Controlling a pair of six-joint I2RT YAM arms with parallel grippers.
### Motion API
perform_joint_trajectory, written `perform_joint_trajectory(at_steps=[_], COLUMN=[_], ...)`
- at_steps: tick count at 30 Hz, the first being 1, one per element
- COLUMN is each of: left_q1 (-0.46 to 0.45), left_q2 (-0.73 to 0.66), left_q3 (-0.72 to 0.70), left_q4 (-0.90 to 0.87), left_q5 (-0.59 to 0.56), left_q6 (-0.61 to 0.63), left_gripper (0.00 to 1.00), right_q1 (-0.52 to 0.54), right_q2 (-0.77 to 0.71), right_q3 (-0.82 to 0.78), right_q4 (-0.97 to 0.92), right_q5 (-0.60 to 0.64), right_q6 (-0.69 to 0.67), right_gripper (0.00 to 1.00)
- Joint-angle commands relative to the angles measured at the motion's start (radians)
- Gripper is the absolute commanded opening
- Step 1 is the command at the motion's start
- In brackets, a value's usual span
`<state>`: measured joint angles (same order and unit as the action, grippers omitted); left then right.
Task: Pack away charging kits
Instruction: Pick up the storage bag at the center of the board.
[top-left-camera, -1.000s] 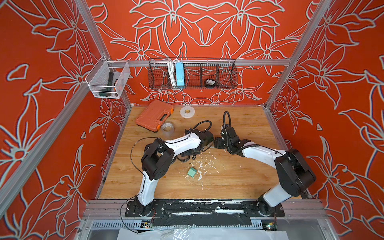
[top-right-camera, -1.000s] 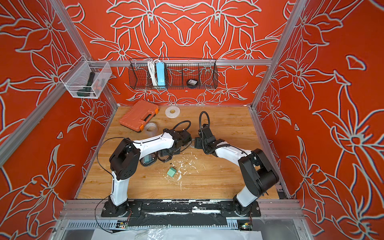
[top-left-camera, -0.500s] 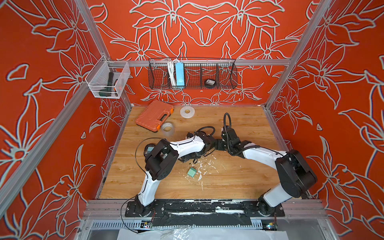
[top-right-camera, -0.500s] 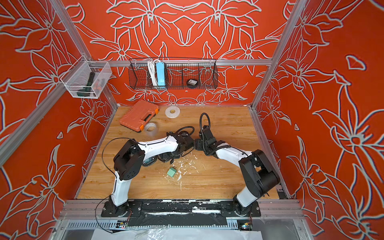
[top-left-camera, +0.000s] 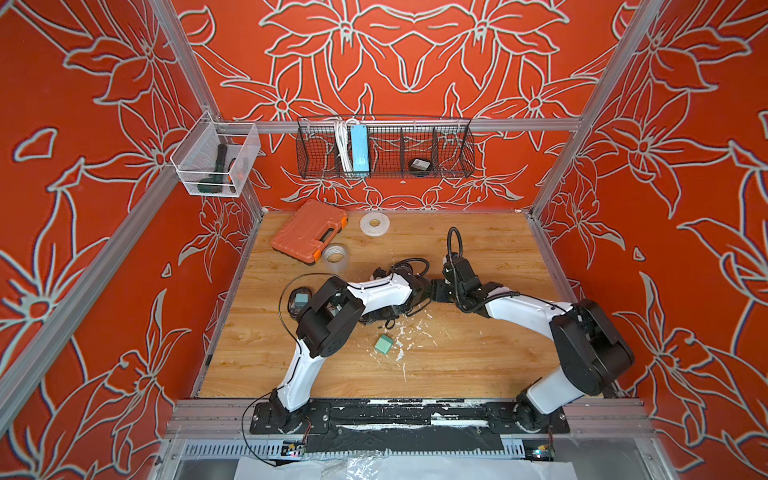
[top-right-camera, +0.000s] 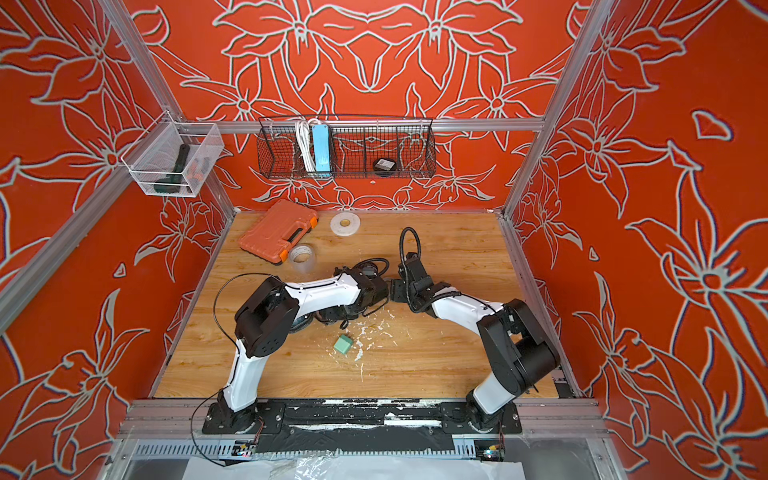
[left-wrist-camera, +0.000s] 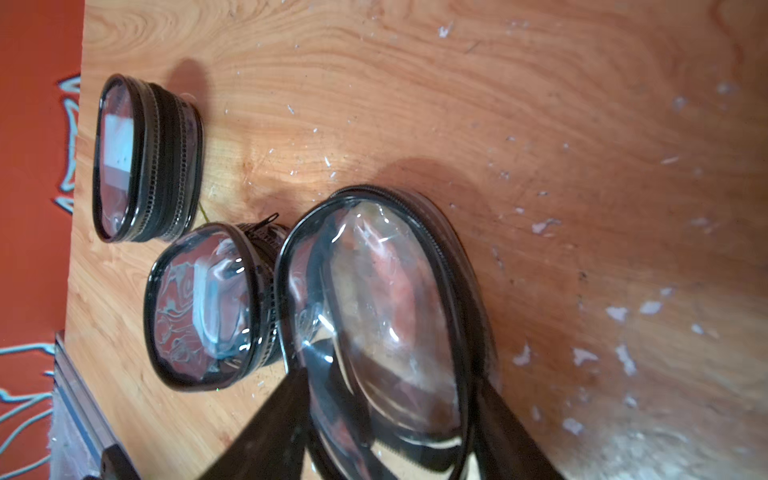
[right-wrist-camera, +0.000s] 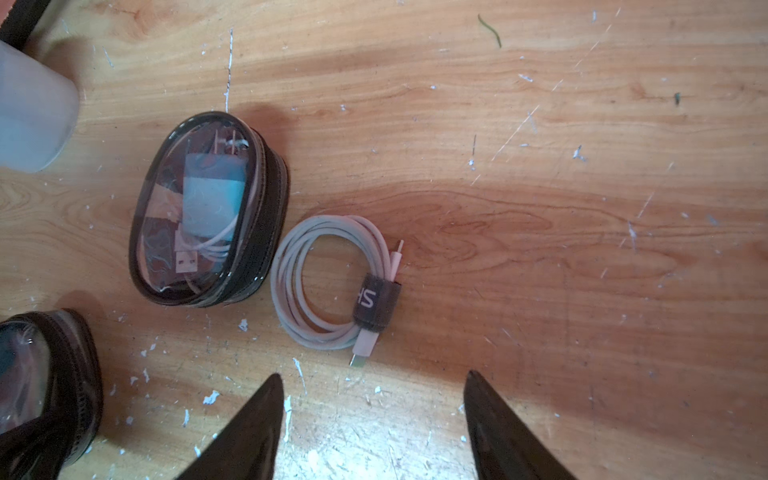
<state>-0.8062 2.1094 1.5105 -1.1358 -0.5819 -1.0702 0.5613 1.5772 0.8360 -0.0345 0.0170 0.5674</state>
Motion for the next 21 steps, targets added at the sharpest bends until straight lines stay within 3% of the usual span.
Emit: perform_joint_trajectory(at_steps=[1, 4, 11, 21], left_q1=[-0.005, -0.005, -0.009, -0.059], left_q2=[0.023, 0.020, -0.016, -0.128], left_q3=[-0.016, -0.011, -0.005, -0.055], left_q4=[-0.018, -0.018, 0.005, 0.137], left_q5=[-0.019, -0.022, -0.033, -0.040], left_q6=[0.001, 0.005, 0.034, 0.154], left_gripper=[0.41, 0.20, 0.00, 0.00], right_q1=[0.000, 0.000, -0.001, -0.022], right_q2=[-0.006, 0.001, 0.017, 0.164], right_q3=[-0.020, -0.020, -0.012, 0.126], right_q4=[0.021, 0.024, 0.031, -0.002], right_q5=[-0.004, -0.007, 0.007, -0.008], right_q6=[0.017, 0.020, 0.031, 0.021], right_gripper=[0.69, 0.69, 0.69, 0.62])
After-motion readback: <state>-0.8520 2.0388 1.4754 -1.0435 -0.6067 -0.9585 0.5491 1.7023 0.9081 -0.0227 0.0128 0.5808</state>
